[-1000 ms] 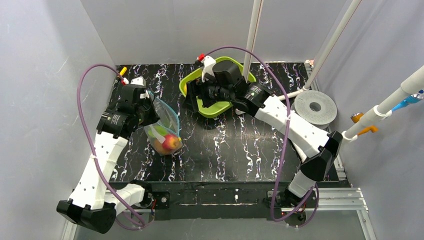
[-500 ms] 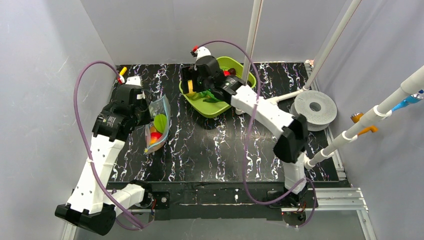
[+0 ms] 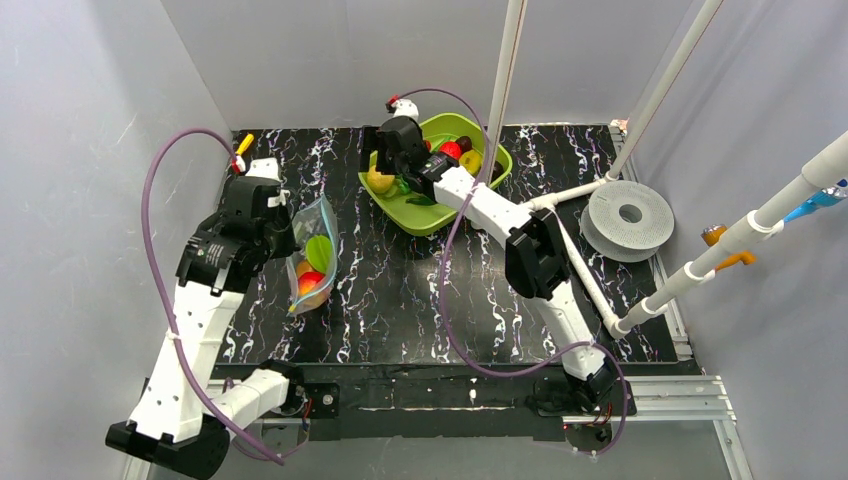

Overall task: Place the food in the zip-top bag and seal the zipper
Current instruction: Pick up the fake fruit from the bin.

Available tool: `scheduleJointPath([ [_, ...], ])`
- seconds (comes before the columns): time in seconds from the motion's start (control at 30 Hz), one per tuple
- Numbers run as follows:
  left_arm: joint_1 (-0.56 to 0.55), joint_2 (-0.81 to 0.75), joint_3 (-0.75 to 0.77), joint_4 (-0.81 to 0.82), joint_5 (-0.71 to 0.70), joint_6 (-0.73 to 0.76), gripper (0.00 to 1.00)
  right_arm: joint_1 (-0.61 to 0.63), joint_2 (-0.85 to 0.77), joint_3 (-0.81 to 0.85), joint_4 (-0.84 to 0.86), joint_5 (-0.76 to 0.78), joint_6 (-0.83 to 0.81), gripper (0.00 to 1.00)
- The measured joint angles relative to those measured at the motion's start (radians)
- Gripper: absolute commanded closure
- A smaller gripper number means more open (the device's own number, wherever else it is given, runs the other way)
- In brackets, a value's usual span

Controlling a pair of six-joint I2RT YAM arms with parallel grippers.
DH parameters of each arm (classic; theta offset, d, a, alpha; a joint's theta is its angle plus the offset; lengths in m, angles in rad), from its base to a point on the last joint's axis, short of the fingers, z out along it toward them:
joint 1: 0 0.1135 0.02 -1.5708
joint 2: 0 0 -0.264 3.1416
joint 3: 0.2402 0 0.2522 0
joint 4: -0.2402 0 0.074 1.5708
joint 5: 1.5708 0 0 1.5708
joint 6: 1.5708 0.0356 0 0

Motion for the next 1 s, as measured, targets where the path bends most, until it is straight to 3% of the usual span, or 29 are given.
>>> scheduleJointPath([
  [0.3,0.0,-0.064,-0.001,-0.02,-0.044,0.018,1.0,-0.027,0.174,0.113,0.087,0.015,0.174,0.0],
  [0.53,0.0,-0.061,-0.017,-0.018,-0.037,0.017,1.0,-0.029,0.189,0.116,0.065,0.081,0.278,0.0],
  [1.0,0.0,-0.061,-0.027,-0.017,-0.028,0.013,1.0,-0.043,0.264,0.127,0.039,0.06,0.439,0.0],
])
